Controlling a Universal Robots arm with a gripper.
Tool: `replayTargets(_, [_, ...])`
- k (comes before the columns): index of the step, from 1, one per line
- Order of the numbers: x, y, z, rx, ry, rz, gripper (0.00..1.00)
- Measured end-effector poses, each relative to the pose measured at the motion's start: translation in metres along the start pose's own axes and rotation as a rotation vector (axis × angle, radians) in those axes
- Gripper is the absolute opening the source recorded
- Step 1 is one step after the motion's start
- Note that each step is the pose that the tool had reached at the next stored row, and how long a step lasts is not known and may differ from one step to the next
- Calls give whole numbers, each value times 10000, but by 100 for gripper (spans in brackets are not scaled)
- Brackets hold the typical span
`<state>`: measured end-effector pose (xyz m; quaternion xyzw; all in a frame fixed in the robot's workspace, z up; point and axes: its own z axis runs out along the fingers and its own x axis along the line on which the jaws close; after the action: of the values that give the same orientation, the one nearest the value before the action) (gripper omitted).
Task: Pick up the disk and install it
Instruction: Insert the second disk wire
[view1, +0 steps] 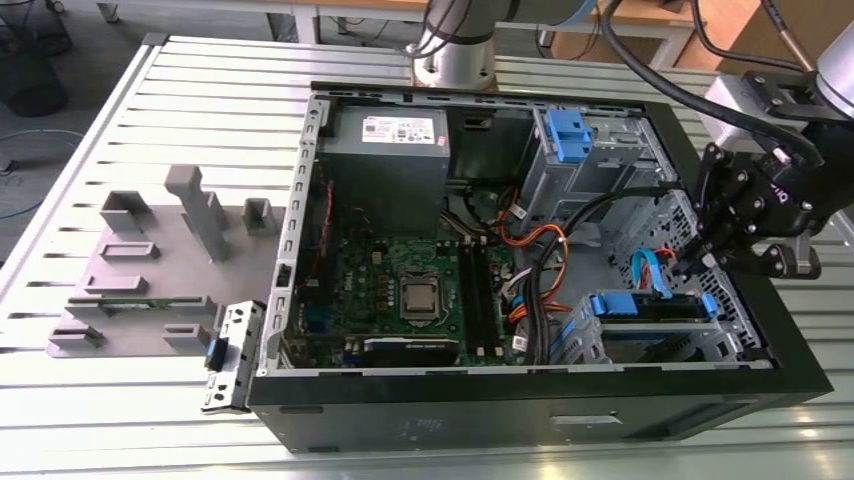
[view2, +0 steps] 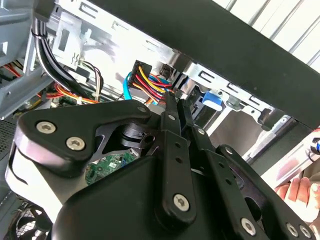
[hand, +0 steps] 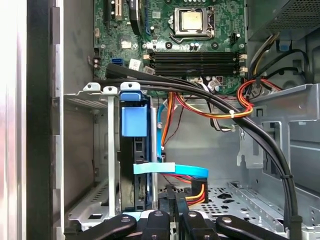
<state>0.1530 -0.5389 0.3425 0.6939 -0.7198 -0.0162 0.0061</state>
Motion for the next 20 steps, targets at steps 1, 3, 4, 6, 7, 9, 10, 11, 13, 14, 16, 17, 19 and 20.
replayTargets(1, [11, 5, 0, 2, 0, -1, 16])
replayTargets(3, [35, 11, 0, 5, -1, 0, 16])
replayTargets(4, [48, 12, 0, 5, 0, -1, 16])
replayTargets(6, [71, 14, -1, 6, 1, -1, 16])
replayTargets(7, [83, 15, -1, 6, 1, 0, 16])
replayTargets(9, [105, 16, -1, 6, 0, -1, 16])
replayTargets(10, [117, 17, -1, 6, 0, -1, 16])
replayTargets(11, [130, 17, -1, 6, 0, -1, 16])
replayTargets(13, [153, 18, -1, 5, -1, -1, 16])
replayTargets(14, [164, 19, -2, 6, 0, -1, 16])
replayTargets(16, [186, 19, -2, 6, 0, -1, 16])
replayTargets(17, [197, 19, -2, 5, 0, -1, 16])
replayTargets(19, [219, 20, -3, 5, 2, 0, 16])
replayTargets(20, [226, 20, -3, 5, 1, -1, 16])
